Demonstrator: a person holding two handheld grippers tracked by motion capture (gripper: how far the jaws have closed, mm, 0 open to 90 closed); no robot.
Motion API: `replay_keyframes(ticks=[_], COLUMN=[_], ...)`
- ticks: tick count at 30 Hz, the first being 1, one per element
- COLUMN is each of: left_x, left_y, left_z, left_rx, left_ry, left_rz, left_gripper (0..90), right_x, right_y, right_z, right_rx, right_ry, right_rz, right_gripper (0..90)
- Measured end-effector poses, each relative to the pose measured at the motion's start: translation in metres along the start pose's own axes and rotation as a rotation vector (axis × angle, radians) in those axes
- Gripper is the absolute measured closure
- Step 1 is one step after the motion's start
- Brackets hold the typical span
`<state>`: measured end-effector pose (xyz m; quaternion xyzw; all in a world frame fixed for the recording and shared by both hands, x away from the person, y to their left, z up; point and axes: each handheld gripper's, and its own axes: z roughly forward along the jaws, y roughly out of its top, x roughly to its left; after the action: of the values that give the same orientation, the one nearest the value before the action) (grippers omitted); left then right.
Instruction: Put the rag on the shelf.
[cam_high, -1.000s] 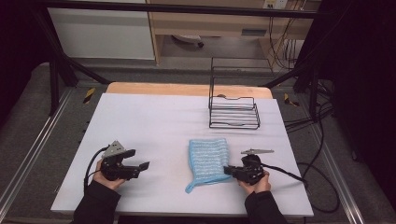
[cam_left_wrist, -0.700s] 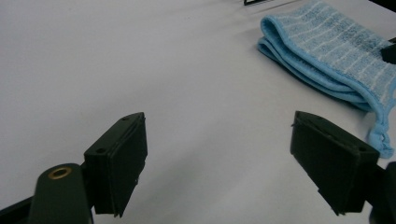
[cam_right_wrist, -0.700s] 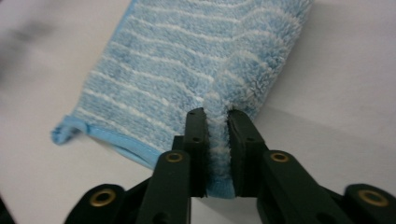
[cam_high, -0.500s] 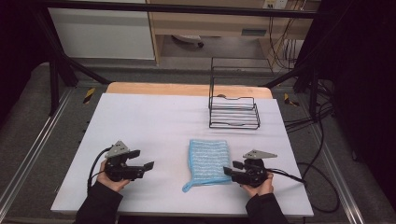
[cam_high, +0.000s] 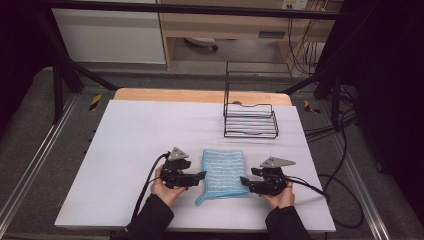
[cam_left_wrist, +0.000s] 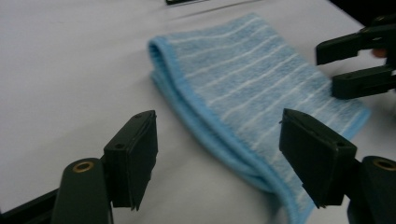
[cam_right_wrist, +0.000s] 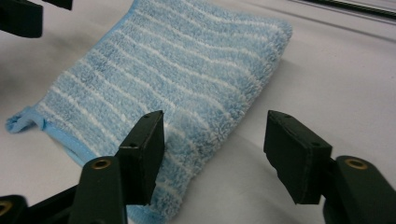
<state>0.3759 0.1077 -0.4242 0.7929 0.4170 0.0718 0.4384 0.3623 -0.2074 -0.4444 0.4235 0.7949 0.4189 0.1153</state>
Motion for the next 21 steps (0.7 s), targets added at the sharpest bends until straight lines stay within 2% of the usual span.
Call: replay_keyframes(ticks=[1,2,6,11,17,21], left_x=[-0.003,-0.009,-0.014,-0.024,-0.034,-0.037], left_y=[-0.002,-0.007,-0.016,-0.024,-0.03,-0.034], left_z=[0.003,0.008,0.015,0.025,0.026,0.027], left_rx=[-0.006,-0.005,-0.012,0.007,0.018,0.023], left_ry=[-0.02,-0.019,-0.027,-0.007,0.028,0.034], left_rz=[-0.016,-0.02,-0.04,-0.031,-0.008,-0.025], left_gripper=[29.8,30.5,34.2,40.2,47.2,52.7], right_x=[0.0,0.001,0.002,0.003,0.005,0.006], right_y=[0.0,0.0,-0.001,-0.003,-0.005,-0.006], right_z=[0.0,0.0,0.001,0.003,0.007,0.01], right_rx=[0.005,0.007,0.016,0.03,0.056,0.067], right_ry=[0.001,0.002,0.007,0.005,-0.002,0.004], right_rz=[0.007,0.01,0.029,0.039,0.06,0.086], right_gripper=[43.1,45.3,52.7,59.1,65.2,70.5])
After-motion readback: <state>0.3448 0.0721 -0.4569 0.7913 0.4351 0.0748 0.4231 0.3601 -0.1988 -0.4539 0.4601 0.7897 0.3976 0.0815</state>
